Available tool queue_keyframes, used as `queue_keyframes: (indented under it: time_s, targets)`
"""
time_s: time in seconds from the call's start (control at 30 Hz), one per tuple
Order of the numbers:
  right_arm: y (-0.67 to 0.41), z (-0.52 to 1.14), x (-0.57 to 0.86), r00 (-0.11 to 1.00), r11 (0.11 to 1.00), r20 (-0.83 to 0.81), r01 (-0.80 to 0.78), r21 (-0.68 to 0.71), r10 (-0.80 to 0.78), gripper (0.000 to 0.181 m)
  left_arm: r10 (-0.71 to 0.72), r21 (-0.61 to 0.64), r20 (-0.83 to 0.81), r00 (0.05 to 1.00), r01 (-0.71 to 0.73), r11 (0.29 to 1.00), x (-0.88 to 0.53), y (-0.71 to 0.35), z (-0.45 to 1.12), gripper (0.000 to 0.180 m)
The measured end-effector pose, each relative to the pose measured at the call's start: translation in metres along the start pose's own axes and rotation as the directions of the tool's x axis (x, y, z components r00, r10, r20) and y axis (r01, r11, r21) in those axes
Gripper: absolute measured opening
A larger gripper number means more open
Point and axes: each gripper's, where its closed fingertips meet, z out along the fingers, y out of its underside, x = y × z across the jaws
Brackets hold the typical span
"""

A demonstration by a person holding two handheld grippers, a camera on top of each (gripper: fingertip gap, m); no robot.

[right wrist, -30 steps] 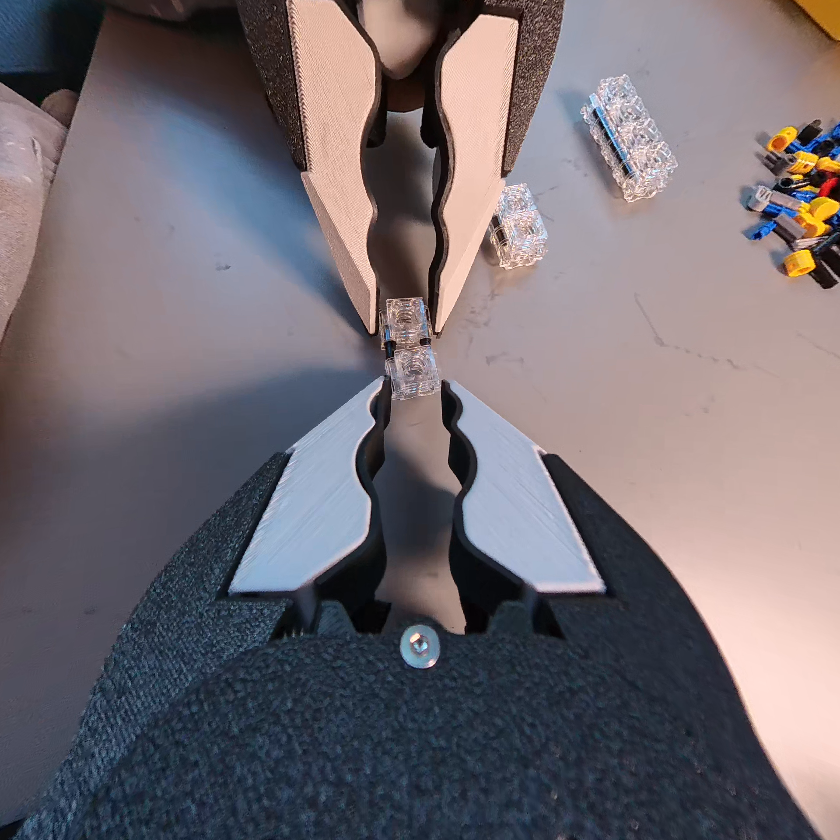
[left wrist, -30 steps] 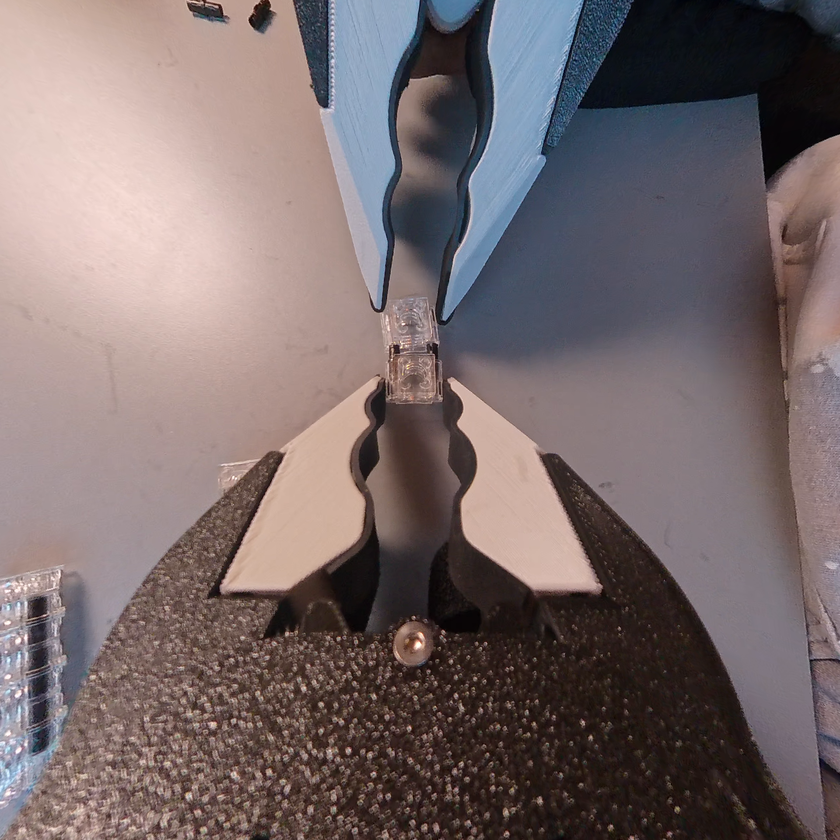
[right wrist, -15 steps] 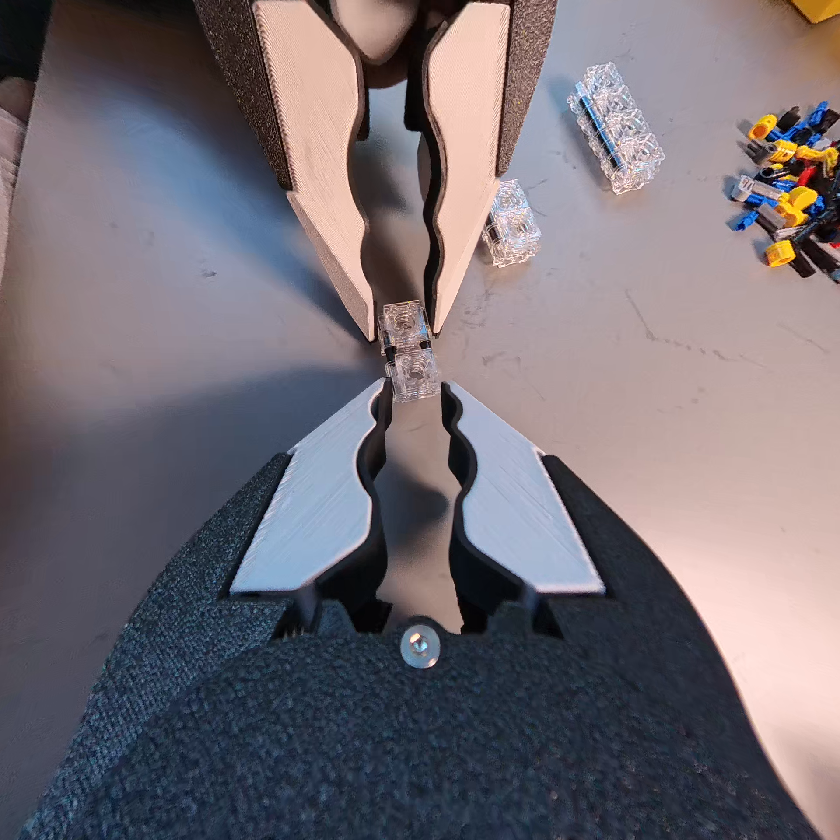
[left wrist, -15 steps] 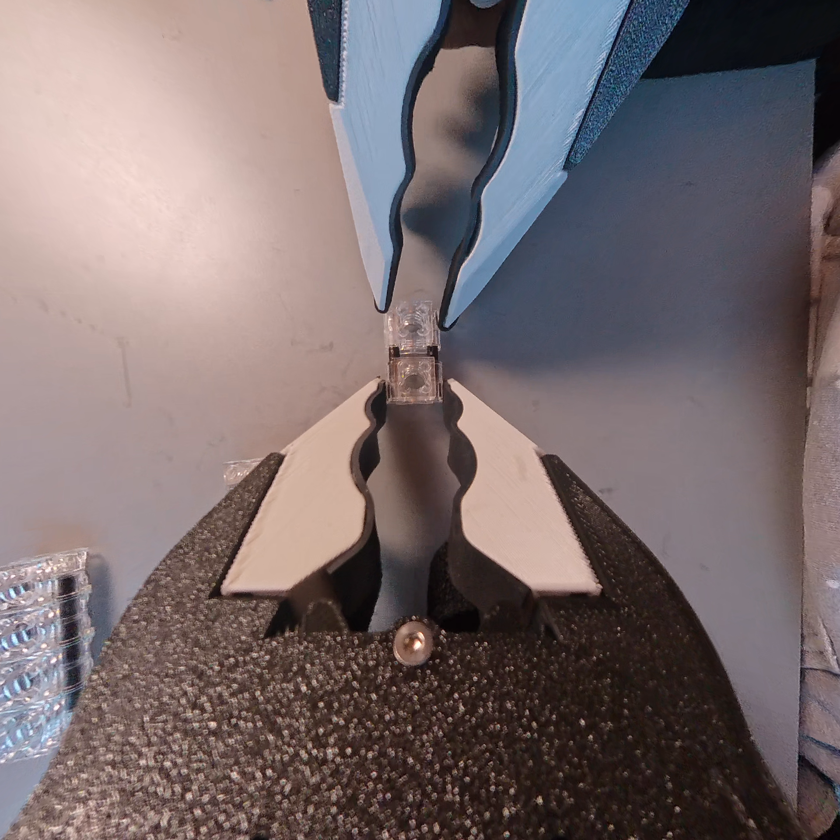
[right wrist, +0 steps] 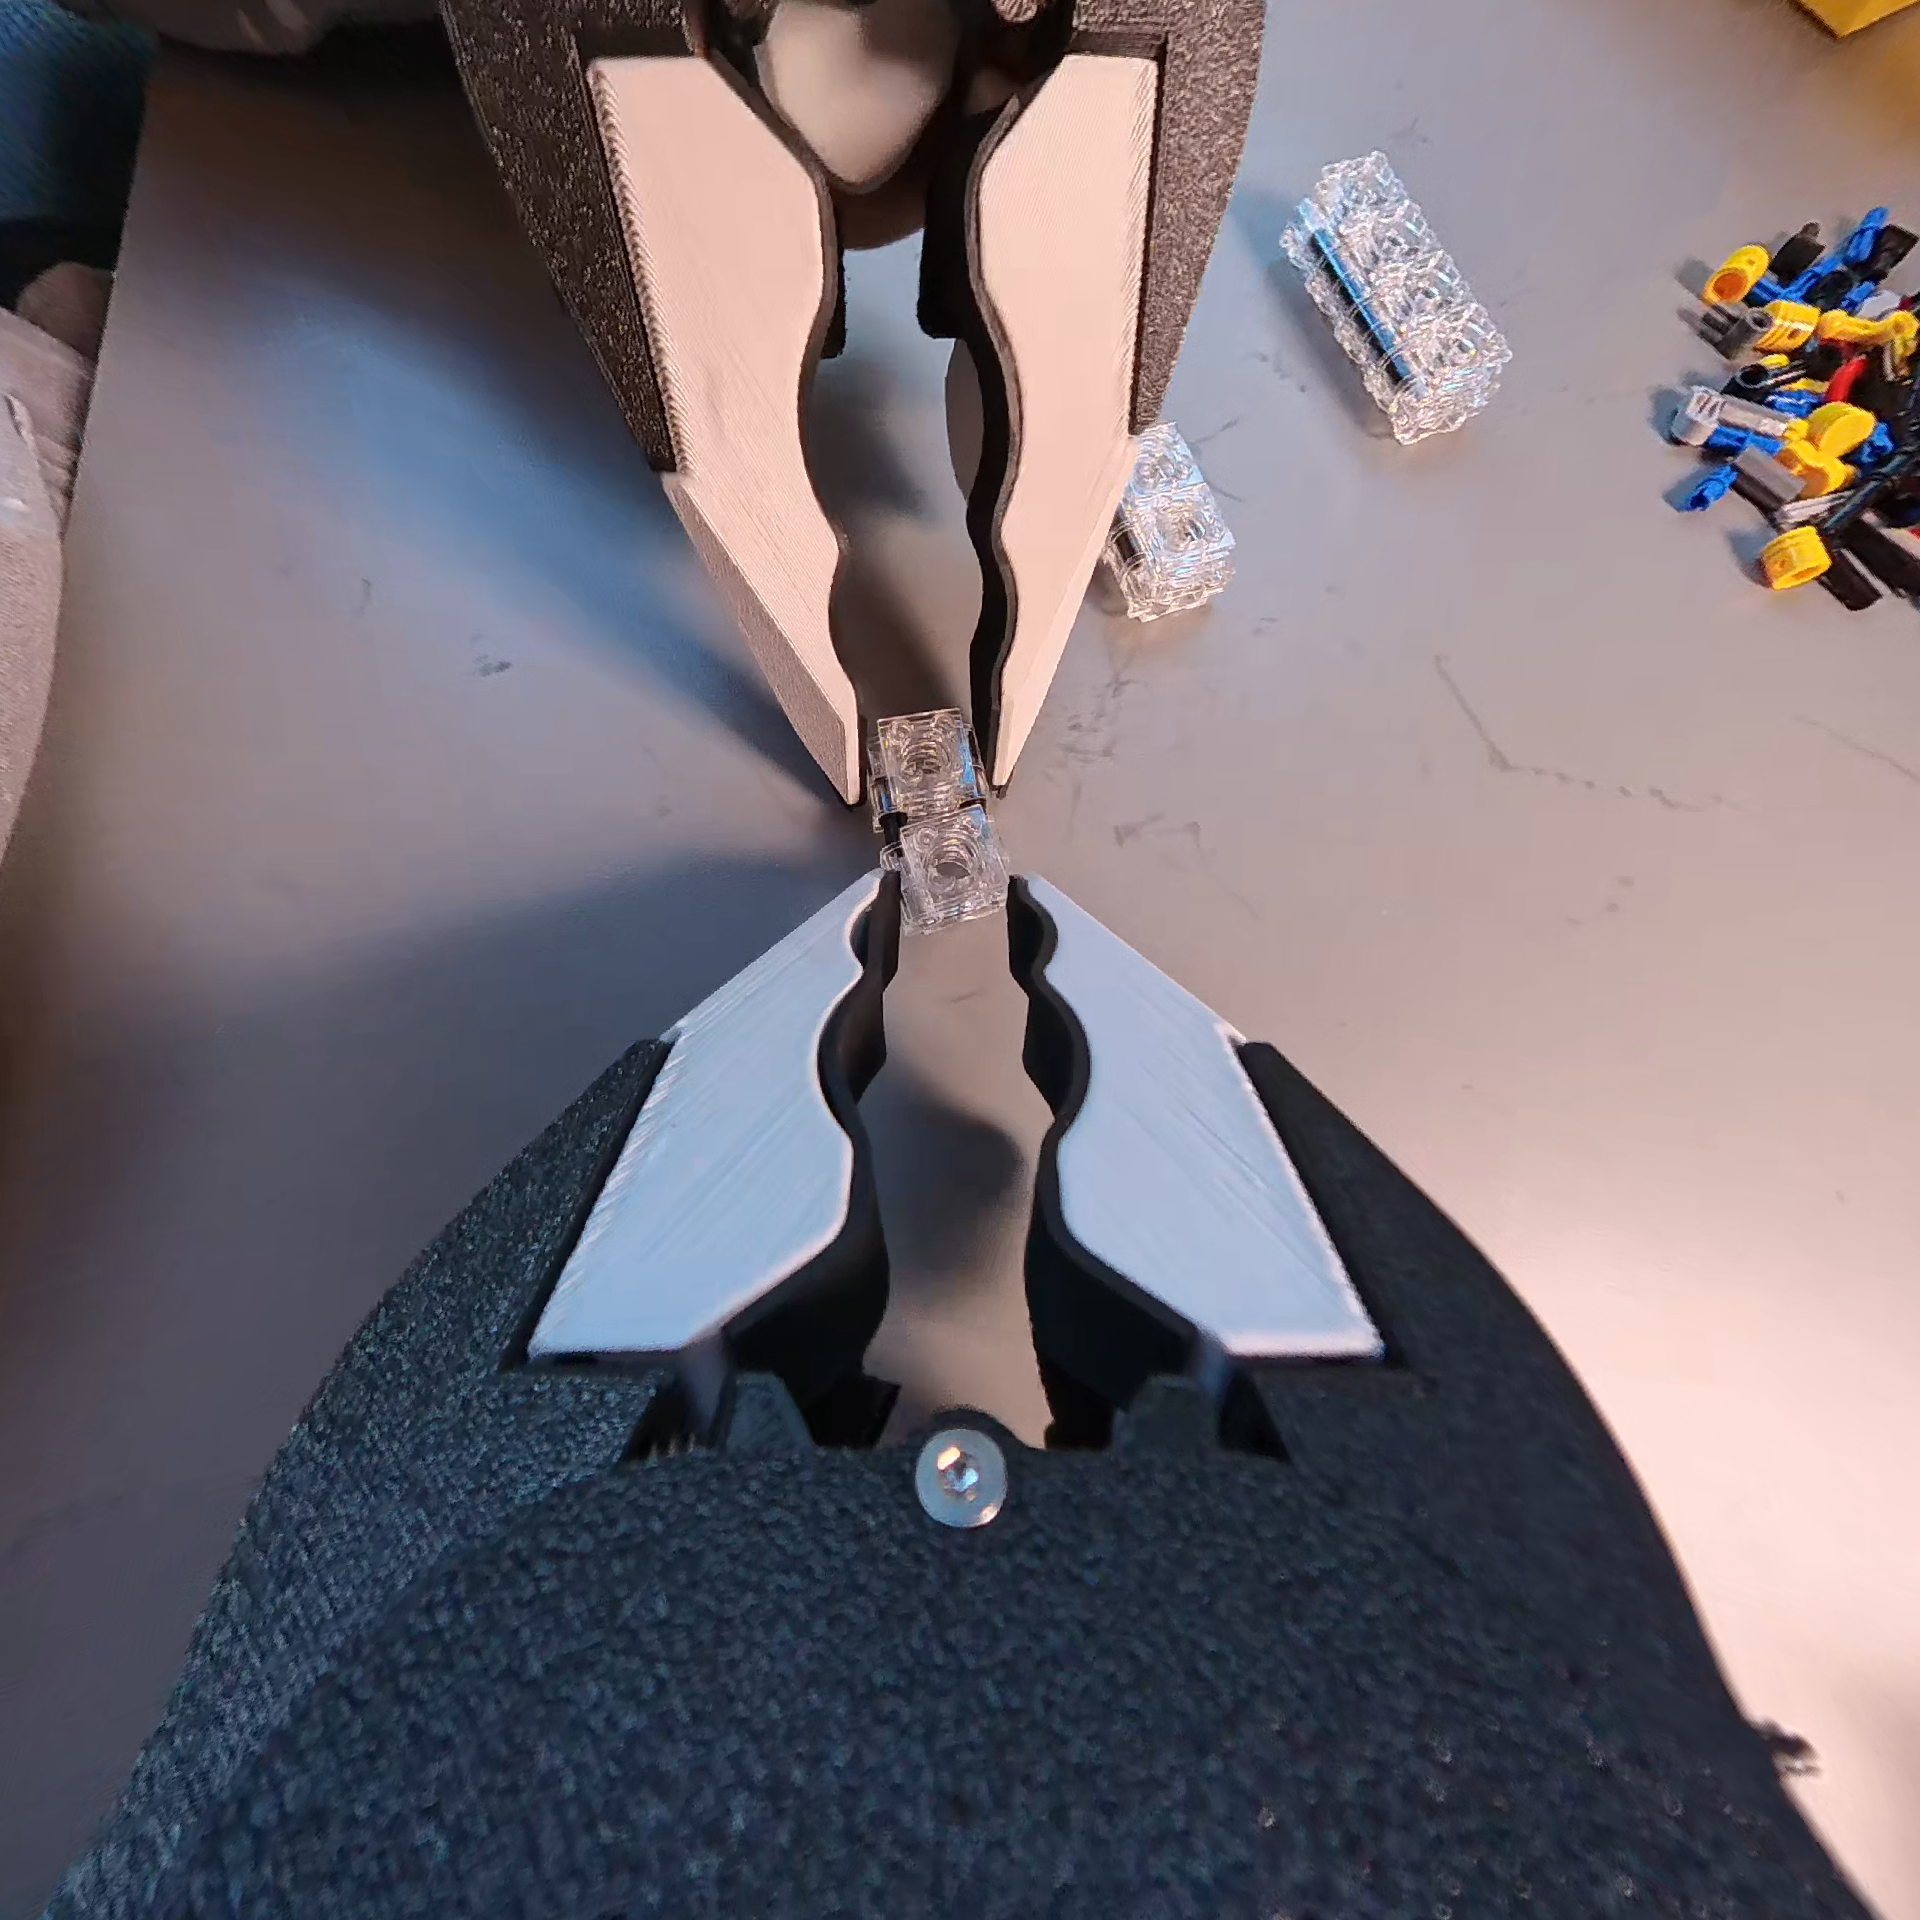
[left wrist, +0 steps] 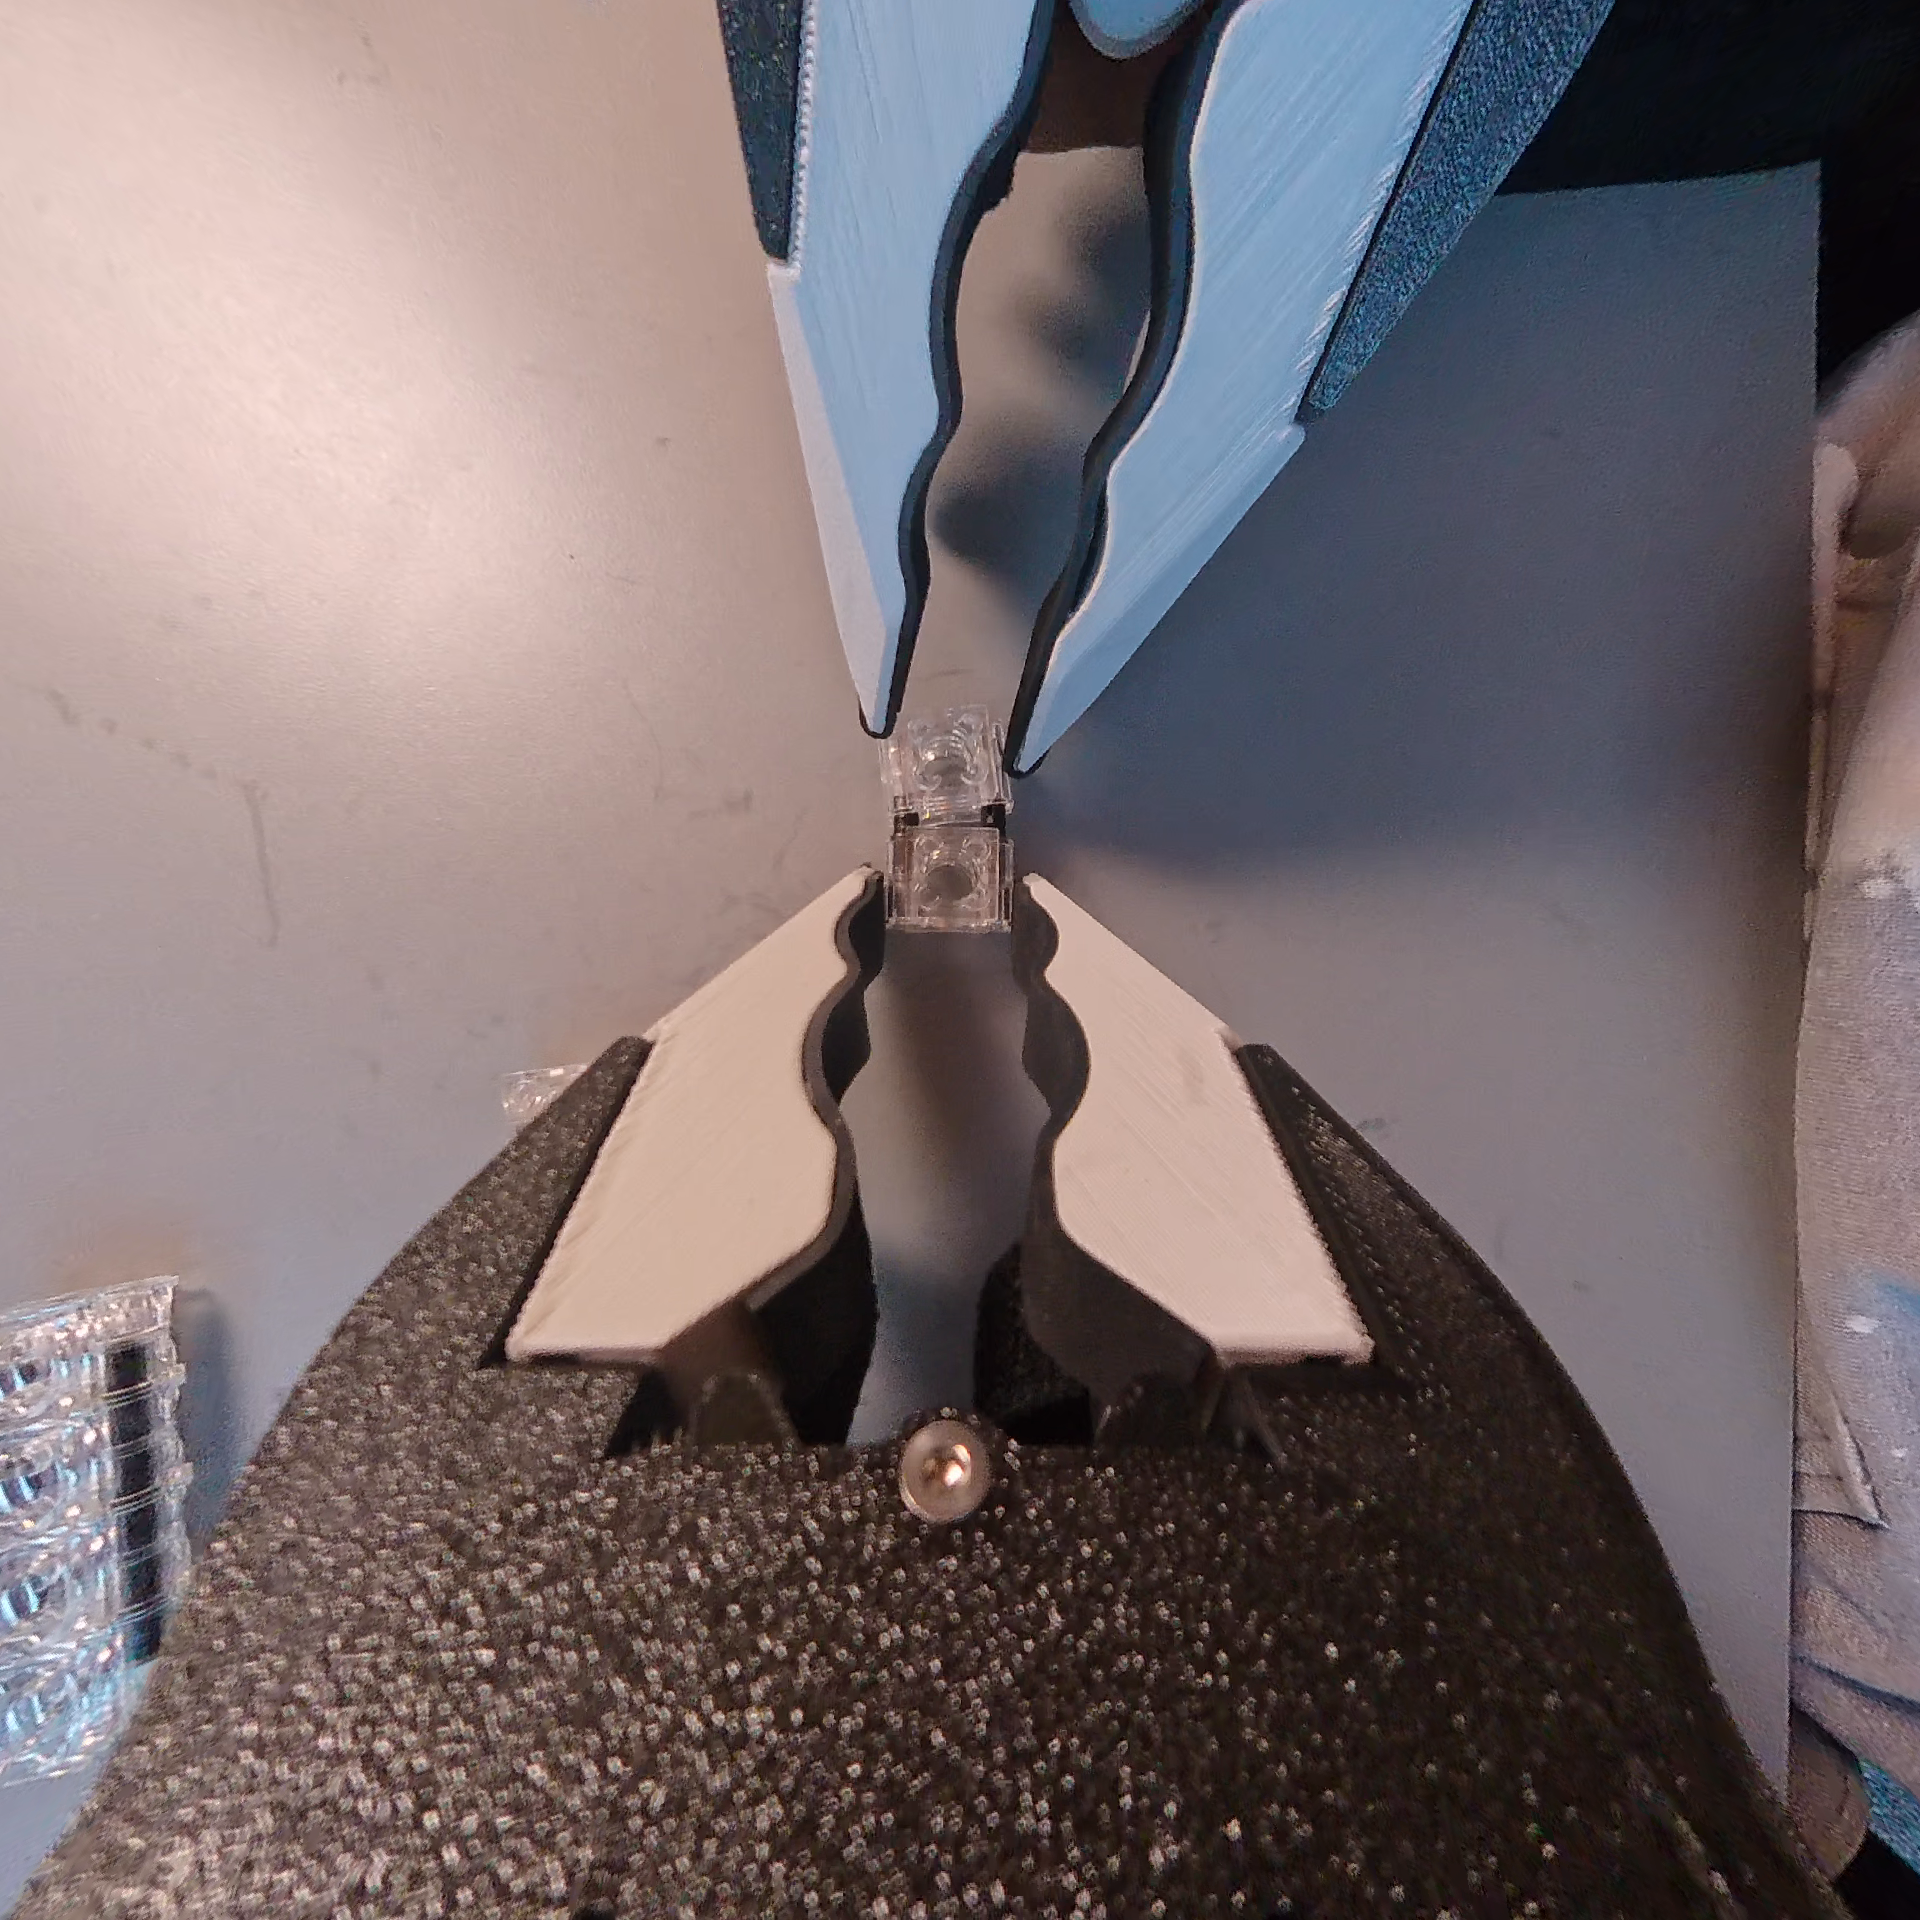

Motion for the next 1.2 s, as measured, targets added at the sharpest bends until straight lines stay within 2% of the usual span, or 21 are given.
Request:
queue_keyframes:
  time_s: [0.13,0.4,0.57,0.83,0.93,1.07,1.2]
  targets:
    - [-0.002,0.001,-0.002,0.999,1.000,-0.033,-0.022,0.002,0.022,0.018,-0.037,0.031,-0.002,0.999,0.037,0.999,0.002,-0.003,0.002,0.020]
    - [-0.004,0.003,0.000,0.996,0.999,-0.079,-0.042,-0.003,0.042,0.019,-0.011,0.044,0.009,1.000,0.011,0.999,0.001,-0.005,0.004,0.020]
    - [-0.007,0.005,-0.002,0.998,0.999,-0.047,-0.043,0.027,0.044,0.019,-0.022,0.079,-0.057,0.998,0.027,0.996,0.001,-0.003,0.002,0.022]
    - [-0.004,0.006,-0.002,0.997,0.998,-0.055,0.052,0.027,-0.050,0.029,0.089,0.099,-0.013,0.996,-0.087,0.991,-0.003,0.000,0.001,0.023]
    - [-0.005,0.008,-0.002,0.997,0.998,-0.045,0.060,0.024,-0.059,0.023,0.100,0.100,-0.024,0.995,-0.097,0.990,-0.004,0.001,0.000,0.027]
    - [0.000,0.003,0.007,0.998,0.999,-0.054,0.043,0.003,-0.042,0.022,0.089,0.161,0.043,0.995,-0.095,0.982,-0.021,-0.004,-0.028,0.030]
    - [0.012,-0.011,0.033,0.995,1.000,-0.104,-0.004,-0.019,0.002,0.023,-0.014,0.210,0.190,0.982,-0.027,0.977,-0.066,0.008,-0.075,0.037]
